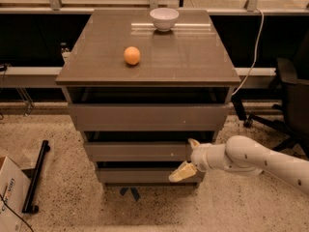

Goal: Open middle drawer

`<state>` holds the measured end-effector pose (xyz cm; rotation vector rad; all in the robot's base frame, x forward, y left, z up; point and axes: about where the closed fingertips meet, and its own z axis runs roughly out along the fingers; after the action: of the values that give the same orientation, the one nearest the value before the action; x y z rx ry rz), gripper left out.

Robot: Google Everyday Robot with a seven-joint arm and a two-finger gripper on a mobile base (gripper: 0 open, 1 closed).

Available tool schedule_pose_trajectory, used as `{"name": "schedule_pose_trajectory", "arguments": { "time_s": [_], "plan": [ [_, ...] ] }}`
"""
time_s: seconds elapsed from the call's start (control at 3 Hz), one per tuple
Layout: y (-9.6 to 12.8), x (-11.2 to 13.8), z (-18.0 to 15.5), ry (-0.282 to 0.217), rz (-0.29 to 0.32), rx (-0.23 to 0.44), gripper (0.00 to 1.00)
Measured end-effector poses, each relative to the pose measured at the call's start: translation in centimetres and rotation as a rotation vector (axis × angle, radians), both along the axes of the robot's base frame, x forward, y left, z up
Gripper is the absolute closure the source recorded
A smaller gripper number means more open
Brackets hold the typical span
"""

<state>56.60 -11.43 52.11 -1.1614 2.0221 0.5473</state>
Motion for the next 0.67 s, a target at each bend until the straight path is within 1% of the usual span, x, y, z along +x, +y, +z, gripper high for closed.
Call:
{"name": "schedule_pose_trajectory", "arguments": {
  "time_s": [0.33,0.67],
  "plan": [
    [-0.6,2.2,-2.5,0.009,-0.034,0.015,0.00],
    [-1.3,4.6,-4.1,0.019,-0.050,0.010,0.00]
  ]
}}
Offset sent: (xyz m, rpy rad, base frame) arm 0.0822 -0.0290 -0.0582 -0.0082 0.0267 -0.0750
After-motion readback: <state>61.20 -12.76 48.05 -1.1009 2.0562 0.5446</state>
